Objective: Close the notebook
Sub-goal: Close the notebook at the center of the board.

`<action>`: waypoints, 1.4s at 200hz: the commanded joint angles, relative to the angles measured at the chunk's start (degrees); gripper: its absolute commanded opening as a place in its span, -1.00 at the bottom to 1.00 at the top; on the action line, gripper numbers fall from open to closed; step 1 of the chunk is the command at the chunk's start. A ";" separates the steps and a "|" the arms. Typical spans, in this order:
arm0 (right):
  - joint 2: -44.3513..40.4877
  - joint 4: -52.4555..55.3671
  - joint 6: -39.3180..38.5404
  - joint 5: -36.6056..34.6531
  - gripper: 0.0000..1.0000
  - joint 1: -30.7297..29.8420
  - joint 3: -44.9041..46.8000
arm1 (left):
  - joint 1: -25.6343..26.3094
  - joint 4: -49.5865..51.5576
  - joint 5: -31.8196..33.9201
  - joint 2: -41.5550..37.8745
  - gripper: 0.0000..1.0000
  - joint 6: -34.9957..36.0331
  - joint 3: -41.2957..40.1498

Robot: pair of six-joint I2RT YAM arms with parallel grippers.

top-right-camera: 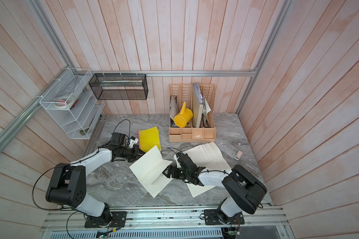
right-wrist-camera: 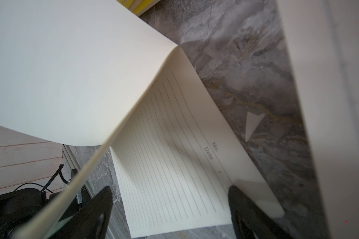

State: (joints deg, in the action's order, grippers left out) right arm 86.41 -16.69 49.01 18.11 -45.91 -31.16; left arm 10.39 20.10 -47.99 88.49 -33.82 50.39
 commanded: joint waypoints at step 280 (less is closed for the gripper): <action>-6.44 -3.45 5.36 1.20 0.79 -4.86 -2.52 | 15.42 -12.55 5.55 8.73 -0.95 -3.58 -11.30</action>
State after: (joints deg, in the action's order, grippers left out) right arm 77.47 -11.27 49.12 16.82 -49.36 -37.32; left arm 25.69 6.24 -46.19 96.82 -37.98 37.78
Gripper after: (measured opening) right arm 0.895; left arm 0.040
